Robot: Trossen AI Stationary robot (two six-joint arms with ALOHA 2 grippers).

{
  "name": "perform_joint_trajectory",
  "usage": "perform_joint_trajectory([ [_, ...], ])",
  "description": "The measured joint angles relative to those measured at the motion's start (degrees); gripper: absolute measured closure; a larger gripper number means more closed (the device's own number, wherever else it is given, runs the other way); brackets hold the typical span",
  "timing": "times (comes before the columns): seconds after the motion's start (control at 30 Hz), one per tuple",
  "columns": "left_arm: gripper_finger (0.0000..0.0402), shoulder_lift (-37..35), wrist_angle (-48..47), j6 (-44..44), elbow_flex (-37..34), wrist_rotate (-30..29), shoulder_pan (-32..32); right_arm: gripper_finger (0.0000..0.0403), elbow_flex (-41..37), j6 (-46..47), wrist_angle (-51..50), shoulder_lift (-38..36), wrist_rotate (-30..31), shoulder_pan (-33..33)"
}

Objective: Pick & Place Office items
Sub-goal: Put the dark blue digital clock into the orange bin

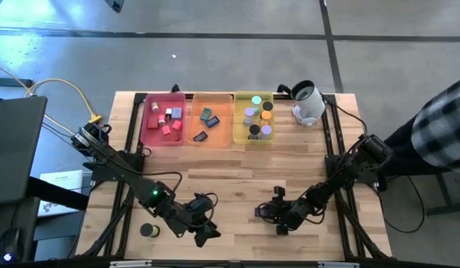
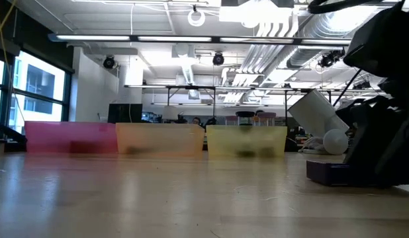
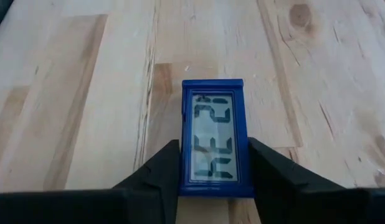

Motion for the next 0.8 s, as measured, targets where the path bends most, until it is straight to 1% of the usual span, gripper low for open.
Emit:
perform_joint_trajectory([
  [0.13, 0.0209, 0.0, 0.6, 0.3, 0.0, -0.2, 0.0, 0.0264, 0.0, 1.4, -0.7, -2.3, -2.6, -0.2],
  [0.2, 0.0209, 0.0, 1.0, 1.0, 0.0, -0.2, 0.0, 0.0264, -0.2, 1.7, -2.9, -4.7, -4.8, -0.3],
  [0.27, 0.0209, 0.0, 1.3, 2.1, 0.0, -0.5, 0.1, 0.0264, 0.1, 1.7, -5.6, -8.1, -5.6, -0.7],
  [0.47, 0.0209, 0.0, 3.2, 5.4, 0.0, -1.9, 1.2, 0.0264, 2.1, 1.2, -14.0, -19.4, -4.3, -3.1],
  [0.53, 0.0209, 0.0, 4.2, 7.4, 0.0, -2.0, 1.9, 0.0264, 3.1, 1.1, -14.3, -22.9, -3.8, -3.5],
  [0.6, 0.0209, 0.0, 5.4, 7.9, 0.0, -3.3, 2.8, 0.0264, 4.2, 0.7, -14.2, -26.0, -3.1, -3.9],
  [0.73, 0.0209, 0.0, 8.1, 1.8, 0.0, -10.2, 5.2, 0.0264, 6.9, -3.8, -15.1, -30.3, -2.0, -3.8],
  [0.8, 0.0209, 0.0, 8.6, -2.3, 0.0, -12.3, 6.6, 0.0264, 8.6, -6.5, -15.8, -31.9, -1.0, -3.7],
])
